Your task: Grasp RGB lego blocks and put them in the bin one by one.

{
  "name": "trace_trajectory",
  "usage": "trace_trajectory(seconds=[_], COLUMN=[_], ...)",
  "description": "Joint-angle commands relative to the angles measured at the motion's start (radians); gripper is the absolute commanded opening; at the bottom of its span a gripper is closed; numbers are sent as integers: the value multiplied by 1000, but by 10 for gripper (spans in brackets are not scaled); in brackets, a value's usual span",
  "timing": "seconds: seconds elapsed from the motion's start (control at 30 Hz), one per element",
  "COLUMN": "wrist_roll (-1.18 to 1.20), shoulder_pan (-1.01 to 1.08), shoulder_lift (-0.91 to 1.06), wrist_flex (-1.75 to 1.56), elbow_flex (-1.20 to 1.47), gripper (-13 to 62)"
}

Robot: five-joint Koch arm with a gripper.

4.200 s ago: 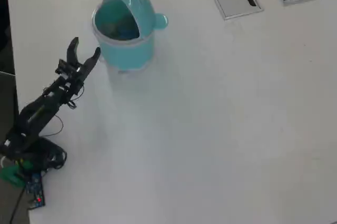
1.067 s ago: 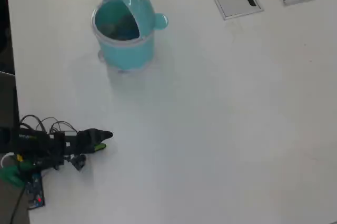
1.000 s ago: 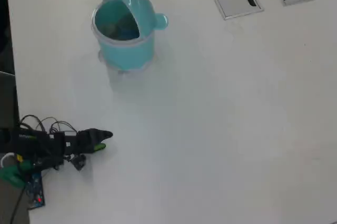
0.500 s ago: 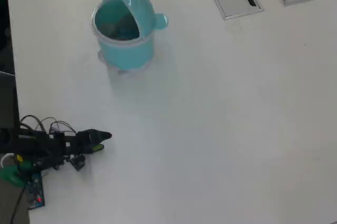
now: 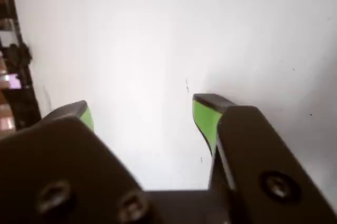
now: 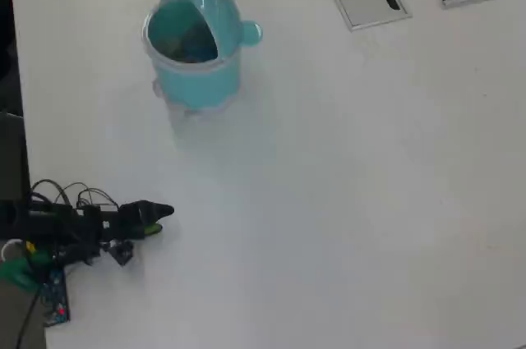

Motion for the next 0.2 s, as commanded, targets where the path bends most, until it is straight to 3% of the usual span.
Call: trace_trajectory(seconds=[0.0,0.17], wrist_roll=[25,25], shoulder_pan=[2,0], shoulder_lift=[49,49], wrist_flex=[63,63], elbow_flex=[77,77], gripper=[345,345])
